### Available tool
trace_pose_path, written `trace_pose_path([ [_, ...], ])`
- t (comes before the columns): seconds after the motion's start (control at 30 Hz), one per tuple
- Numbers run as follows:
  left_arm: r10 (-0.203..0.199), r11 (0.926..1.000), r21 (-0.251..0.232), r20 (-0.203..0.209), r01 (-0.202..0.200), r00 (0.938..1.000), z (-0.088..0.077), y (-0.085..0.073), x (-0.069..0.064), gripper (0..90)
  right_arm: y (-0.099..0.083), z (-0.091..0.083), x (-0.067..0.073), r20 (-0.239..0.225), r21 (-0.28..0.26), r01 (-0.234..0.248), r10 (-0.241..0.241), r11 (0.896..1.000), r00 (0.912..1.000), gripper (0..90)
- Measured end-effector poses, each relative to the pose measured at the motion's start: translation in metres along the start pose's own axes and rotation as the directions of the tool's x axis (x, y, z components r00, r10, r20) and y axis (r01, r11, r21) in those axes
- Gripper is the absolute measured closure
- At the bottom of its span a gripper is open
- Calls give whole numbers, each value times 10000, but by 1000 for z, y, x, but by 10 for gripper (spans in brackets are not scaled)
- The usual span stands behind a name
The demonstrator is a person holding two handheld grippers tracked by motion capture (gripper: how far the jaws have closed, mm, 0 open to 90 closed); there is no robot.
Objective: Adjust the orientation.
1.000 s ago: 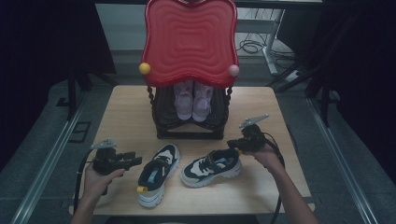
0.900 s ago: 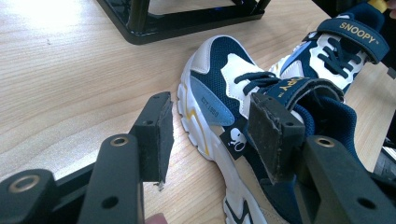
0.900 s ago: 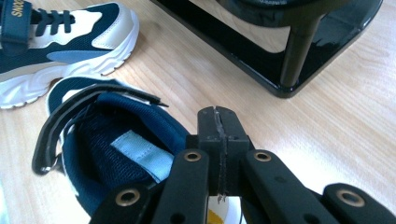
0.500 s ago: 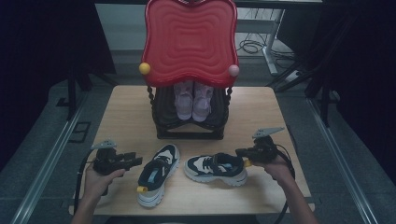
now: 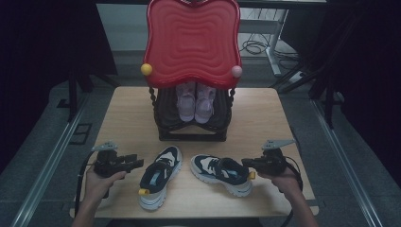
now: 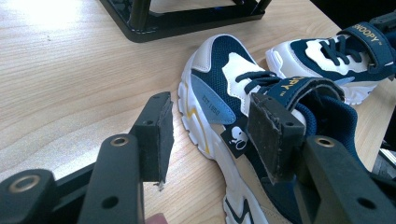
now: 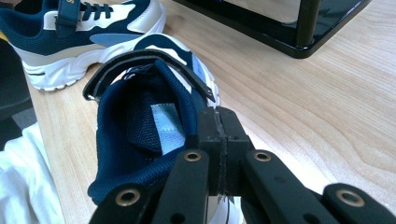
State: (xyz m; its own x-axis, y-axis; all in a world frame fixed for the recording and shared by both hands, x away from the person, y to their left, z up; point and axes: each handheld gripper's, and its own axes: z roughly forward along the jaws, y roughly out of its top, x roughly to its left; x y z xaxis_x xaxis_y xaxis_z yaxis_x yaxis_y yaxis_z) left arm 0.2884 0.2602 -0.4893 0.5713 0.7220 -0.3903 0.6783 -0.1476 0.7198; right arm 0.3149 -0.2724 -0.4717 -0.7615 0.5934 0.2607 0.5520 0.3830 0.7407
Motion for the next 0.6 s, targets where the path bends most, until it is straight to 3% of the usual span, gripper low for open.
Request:
trace_pose_path([
  [0.6, 46, 10000, 47, 40, -47, 10000, -1, 0, -2, 504, -19, -11, 14, -109, -397, 13, -17, 9992, 9999, 897],
])
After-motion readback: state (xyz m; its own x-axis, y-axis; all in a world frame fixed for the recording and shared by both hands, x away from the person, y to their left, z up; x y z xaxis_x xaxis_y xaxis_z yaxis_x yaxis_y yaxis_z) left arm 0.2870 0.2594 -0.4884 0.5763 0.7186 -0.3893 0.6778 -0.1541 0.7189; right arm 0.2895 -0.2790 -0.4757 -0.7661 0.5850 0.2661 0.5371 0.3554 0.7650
